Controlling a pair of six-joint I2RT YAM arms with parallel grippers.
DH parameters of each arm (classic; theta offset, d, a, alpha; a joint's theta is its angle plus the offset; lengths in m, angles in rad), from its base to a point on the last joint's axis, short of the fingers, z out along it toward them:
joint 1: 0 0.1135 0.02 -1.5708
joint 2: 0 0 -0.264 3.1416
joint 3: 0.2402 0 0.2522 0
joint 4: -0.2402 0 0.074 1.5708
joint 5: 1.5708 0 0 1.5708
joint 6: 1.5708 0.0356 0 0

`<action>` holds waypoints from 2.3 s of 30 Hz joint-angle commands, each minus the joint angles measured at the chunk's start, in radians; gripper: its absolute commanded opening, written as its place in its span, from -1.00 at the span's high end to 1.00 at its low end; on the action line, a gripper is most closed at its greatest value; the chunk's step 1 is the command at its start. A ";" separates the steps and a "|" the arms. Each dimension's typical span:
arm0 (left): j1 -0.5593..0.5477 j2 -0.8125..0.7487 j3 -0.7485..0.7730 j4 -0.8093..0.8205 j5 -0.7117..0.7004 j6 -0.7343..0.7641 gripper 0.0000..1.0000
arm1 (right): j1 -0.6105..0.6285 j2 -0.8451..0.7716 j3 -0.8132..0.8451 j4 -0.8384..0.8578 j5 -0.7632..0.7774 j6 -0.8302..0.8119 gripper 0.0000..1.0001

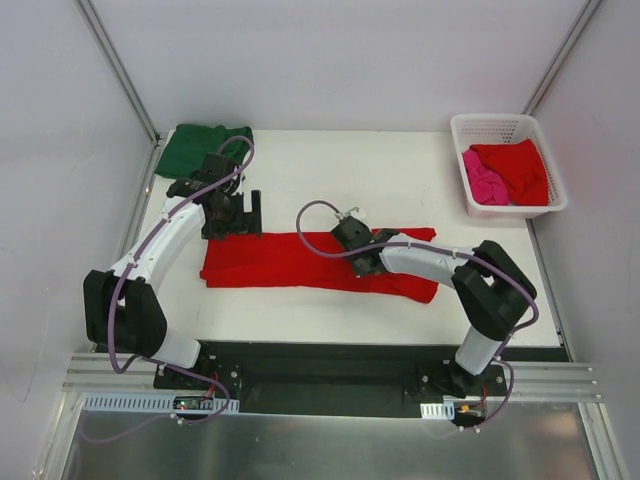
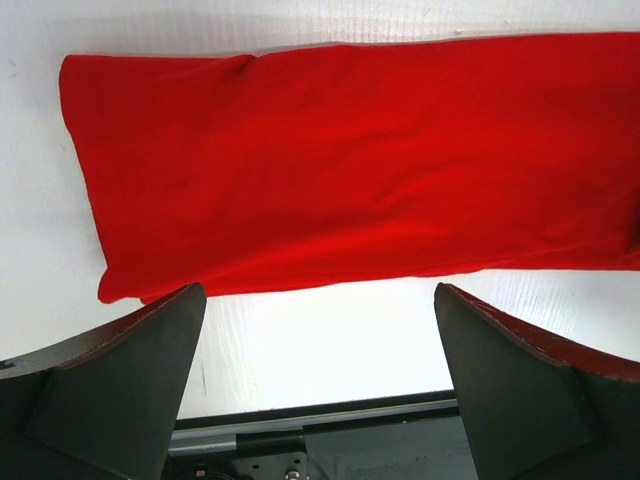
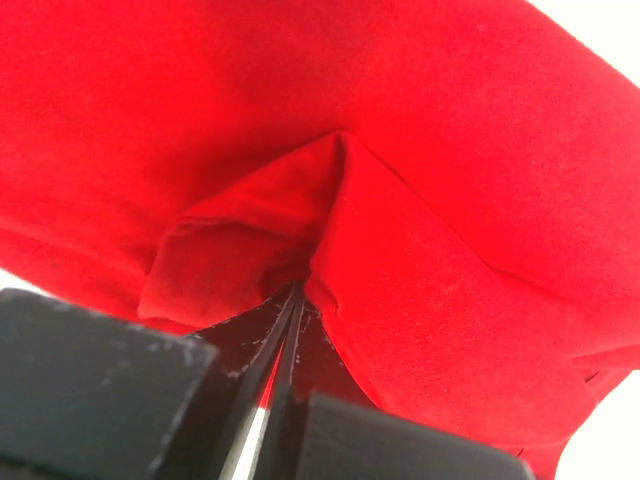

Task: Fold and stack the t-shirts
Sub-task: Fold the tshirt

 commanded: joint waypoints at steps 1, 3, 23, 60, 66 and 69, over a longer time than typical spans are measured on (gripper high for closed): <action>-0.004 -0.019 0.011 0.002 -0.032 0.024 -0.98 | -0.005 0.025 0.062 0.020 0.072 -0.024 0.99; -0.006 -0.022 0.010 0.003 -0.035 0.026 -0.99 | -0.003 0.035 0.077 0.007 0.093 -0.034 0.99; -0.004 -0.009 0.010 0.003 -0.038 0.031 -0.99 | -0.006 0.045 0.186 -0.086 0.194 -0.104 0.99; 0.007 -0.040 -0.010 -0.006 -0.041 0.038 -0.99 | -0.063 0.156 0.328 -0.083 0.507 -0.186 0.99; 0.007 -0.037 -0.012 -0.005 -0.027 0.031 -0.99 | -0.061 0.056 0.289 -0.187 0.429 -0.123 0.99; 0.007 -0.040 -0.012 -0.005 -0.029 0.029 -0.99 | -0.061 0.012 0.257 -0.203 0.388 -0.075 0.99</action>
